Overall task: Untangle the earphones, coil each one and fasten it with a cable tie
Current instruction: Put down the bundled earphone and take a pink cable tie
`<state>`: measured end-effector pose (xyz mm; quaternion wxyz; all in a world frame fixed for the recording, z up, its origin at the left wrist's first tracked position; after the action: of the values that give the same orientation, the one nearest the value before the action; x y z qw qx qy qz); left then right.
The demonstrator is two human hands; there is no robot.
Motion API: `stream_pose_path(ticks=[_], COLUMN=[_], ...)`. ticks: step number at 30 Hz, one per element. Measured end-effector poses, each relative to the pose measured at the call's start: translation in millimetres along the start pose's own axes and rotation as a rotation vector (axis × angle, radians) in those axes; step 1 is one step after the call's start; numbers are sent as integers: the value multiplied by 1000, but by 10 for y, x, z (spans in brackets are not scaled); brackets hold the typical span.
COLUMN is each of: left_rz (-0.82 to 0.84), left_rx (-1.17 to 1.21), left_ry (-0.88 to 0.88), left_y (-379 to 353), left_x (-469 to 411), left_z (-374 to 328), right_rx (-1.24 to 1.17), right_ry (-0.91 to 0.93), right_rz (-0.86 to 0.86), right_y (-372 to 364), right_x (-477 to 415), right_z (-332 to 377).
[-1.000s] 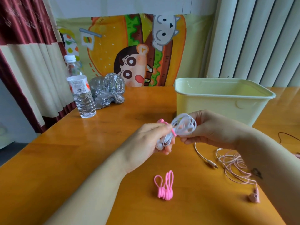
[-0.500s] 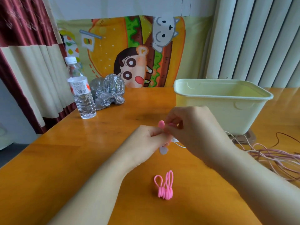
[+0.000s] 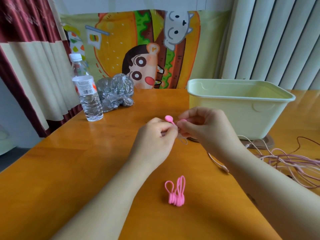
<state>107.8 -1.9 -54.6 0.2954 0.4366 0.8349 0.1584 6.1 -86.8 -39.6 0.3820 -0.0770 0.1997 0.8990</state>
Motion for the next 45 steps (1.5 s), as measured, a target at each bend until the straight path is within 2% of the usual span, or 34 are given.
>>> stream_pose_path(ticks=[5,8,11,16,19,26,29,32,37,41,45], left_rz=[65,34,-46,-142,-151,-174,-189,-176,-105,-40,-130], left_rx=[36,69,68,110,211,216,228,423,1024,1139,1276], left_ry=[-98,-102,-120,-129,-100,-107,-54,69,336,496,543], left_y=[-69,-66,-32,6,40,68,72,30,-140,-235,-217], left_x=[-31,-38,-38,-15,-12,20,32,30,43,106,113], left_z=[14,54,49,37,58,18,14,97,209,277,335], right_rx=[-370,-542,-600,-494,-437,-176,-171,-177,-69,122,306], right_ry=[-207,-267,-260,-175,-139,4,61,117,218,286,380], right_rz=[27,32,8,-71,-60,-74,-78,-80,-24,55,16], right_y=[-14,-54,-66,-39,-35,-25,-41,-50,-135,-205,-210], right_x=[-21,-17,-14,6,30,40,51,71,95,130,160], right_z=[-181,-240,-248,-175,-124,-3,30,75,162,191,233])
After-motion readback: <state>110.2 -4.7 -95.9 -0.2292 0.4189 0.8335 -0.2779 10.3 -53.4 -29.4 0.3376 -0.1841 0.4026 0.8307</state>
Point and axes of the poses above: each hand's wrist, its own x-axis away from the middle knuckle, its own y-axis out of the back of the hand, z = x × y, the point moved 8 cm from there along -x, towards the middle knuckle, and after that the axes turned 6 degrees about z, right-handed, at the moved point
